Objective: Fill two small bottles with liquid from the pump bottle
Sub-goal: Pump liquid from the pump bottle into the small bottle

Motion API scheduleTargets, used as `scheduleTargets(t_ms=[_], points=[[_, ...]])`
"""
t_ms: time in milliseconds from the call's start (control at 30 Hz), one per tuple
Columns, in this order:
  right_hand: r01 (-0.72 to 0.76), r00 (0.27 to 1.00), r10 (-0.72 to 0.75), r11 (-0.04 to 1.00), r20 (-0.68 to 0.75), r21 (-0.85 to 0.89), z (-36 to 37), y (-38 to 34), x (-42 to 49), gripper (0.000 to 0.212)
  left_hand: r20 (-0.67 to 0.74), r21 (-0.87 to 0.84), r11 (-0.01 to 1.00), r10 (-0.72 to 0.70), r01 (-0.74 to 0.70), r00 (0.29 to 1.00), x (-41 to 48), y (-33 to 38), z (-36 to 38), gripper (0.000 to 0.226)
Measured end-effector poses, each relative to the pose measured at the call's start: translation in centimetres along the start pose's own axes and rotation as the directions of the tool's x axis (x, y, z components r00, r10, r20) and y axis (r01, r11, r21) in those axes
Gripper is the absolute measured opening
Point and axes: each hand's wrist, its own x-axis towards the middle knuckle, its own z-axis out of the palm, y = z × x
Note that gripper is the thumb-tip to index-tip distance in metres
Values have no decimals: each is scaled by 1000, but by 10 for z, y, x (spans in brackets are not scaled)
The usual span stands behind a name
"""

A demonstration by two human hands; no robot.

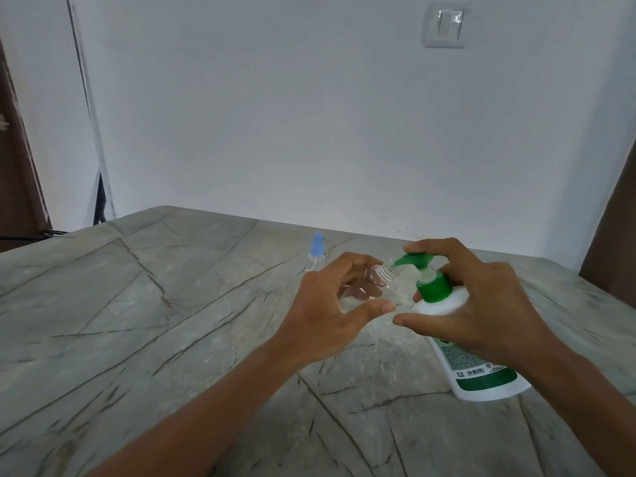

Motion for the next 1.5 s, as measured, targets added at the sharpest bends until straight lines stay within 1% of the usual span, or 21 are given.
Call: scheduleTargets(t_ms=[200,433,533,700,767,900,967,1033,1233,1300,1367,1500], points=[[5,1000,-5,1000,-26,25,0,1,0,67,12,48,999,22,-22,1000,-2,-3,1,49],[-11,1000,11,1000,21,-27,1,1,-1,80,-18,55,998,45,-44,999,-1,-1,0,46],[-9,1000,9,1000,4,10,0,0,0,76,-22,53,998,46,-45,999,-1,0,1,49],[-12,1000,13,999,-13,36,-2,-1,-1,63,5,78,996,29,-29,1000,-4,-4,2,46],[-14,1000,14,999,-16,38,-3,0,-1,62,6,80,996,27,-28,1000,-4,-4,4,45],[-7,1000,7,1000,0,-12,-2,0,-2,78,-20,38,999,22,-22,1000,-3,-3,5,45],[-6,1000,6,1000,12,-28,-1,-1,-2,82,-24,39,999,28,-27,999,-3,-3,4,45],[-8,1000,8,1000,4,-13,-1,-1,-2,79,-26,46,998,34,-33,999,-2,-2,4,46],[-16,1000,16,999,-22,41,-3,-2,-2,62,-4,75,996,50,-49,999,-4,-2,4,46],[-12,999,14,998,-36,54,-3,-1,-3,61,1,73,996,51,-51,999,-5,-2,5,47],[-9,999,11,999,-41,53,-3,0,-4,66,-7,62,997,52,-52,999,-4,0,7,47],[4,1000,-4,999,-17,32,1,1,-4,85,-26,35,998,48,-47,999,-3,1,6,47]])
